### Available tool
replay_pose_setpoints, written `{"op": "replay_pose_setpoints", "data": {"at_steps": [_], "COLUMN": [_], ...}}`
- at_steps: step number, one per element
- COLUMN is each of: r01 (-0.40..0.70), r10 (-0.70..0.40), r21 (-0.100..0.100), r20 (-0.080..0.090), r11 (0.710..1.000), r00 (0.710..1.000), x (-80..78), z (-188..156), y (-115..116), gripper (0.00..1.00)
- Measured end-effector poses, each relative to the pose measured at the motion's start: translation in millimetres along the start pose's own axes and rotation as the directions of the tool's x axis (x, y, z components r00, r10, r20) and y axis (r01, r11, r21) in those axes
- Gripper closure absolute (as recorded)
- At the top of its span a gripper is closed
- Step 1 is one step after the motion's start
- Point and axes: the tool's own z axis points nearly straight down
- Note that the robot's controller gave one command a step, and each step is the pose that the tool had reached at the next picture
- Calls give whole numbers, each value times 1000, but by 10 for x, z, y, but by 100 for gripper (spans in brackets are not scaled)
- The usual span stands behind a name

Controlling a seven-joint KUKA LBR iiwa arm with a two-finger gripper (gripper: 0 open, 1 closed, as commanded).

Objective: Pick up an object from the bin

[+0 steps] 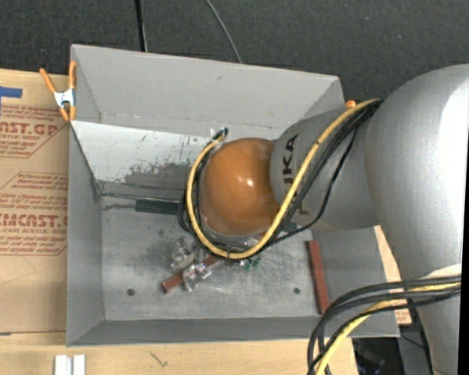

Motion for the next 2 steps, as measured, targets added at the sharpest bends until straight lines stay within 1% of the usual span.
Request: {"op": "replay_pose_setpoints", "data": {"at_steps": [1, 2], "r01": [0, 33], "r10": [0, -33], "r21": [0, 4], "r20": [0, 6], "r11": [1000, 999], "r00": [1000, 999], "x": [0, 64], "z": [0, -1834], "y": [0, -2], "gripper": [100, 100]}}
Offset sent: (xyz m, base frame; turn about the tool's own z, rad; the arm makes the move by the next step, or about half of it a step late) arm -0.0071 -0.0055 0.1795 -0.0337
